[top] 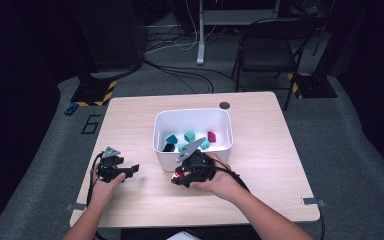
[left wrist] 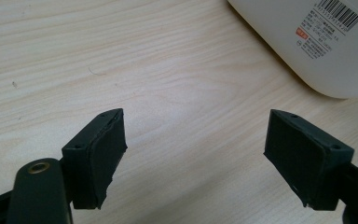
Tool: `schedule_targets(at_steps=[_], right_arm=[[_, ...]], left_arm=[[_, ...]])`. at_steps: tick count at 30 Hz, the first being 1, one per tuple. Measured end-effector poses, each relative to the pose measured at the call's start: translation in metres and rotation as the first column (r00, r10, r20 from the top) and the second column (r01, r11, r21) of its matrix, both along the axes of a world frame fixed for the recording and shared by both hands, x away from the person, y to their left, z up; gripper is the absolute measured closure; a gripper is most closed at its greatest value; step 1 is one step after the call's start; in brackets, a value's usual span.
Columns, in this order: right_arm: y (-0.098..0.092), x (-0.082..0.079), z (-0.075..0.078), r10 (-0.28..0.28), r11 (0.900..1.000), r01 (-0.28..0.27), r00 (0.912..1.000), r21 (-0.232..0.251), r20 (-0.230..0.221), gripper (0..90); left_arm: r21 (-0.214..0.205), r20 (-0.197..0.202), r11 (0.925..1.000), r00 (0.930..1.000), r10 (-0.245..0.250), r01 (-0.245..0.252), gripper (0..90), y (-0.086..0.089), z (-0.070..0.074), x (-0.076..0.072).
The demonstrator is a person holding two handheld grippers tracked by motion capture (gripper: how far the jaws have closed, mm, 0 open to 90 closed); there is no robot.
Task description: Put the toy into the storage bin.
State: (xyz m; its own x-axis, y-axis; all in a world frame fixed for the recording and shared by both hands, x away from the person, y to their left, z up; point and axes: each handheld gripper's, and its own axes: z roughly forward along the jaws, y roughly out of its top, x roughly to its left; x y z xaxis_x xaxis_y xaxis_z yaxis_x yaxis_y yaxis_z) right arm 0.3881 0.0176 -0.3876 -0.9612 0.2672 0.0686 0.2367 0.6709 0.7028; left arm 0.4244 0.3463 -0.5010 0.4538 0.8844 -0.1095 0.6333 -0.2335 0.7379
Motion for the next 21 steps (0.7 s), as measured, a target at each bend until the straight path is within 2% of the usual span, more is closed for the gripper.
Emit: schedule_targets(at_steps=[7,9,12,16,21], right_arm=[[-0.005,0.016,0.031,-0.046,0.9988,0.046,0.9986,0.018,0.025,58.5],[-0.006,0.022,0.038,-0.066,0.9975,0.065,0.9974,0.027,0.031,58.5],[-0.006,0.032,0.046,-0.095,0.9952,0.094,0.9941,0.027,0.052,58.5],[-0.004,0.048,0.051,-0.134,0.9910,0.133,0.9886,0.012,0.069,58.5],[-0.002,0.067,0.049,-0.178,0.9839,0.179,0.9807,0.003,0.080,58.5]], left_arm=[[0.004,-0.003,1.0000,1.0000,0.001,-0.001,20.2,0.000,0.000,0.000],[-0.005,0.010,1.0000,0.9999,0.005,-0.005,20.2,0.000,0.000,0.000],[-0.001,0.003,1.0000,1.0000,0.005,-0.005,20.2,0.002,0.001,0.000],[-0.007,0.002,0.9999,0.9999,0.013,-0.013,20.2,0.001,0.001,0.001],[-0.011,0.002,0.9999,1.0000,0.008,-0.007,20.2,0.002,0.001,0.000]])
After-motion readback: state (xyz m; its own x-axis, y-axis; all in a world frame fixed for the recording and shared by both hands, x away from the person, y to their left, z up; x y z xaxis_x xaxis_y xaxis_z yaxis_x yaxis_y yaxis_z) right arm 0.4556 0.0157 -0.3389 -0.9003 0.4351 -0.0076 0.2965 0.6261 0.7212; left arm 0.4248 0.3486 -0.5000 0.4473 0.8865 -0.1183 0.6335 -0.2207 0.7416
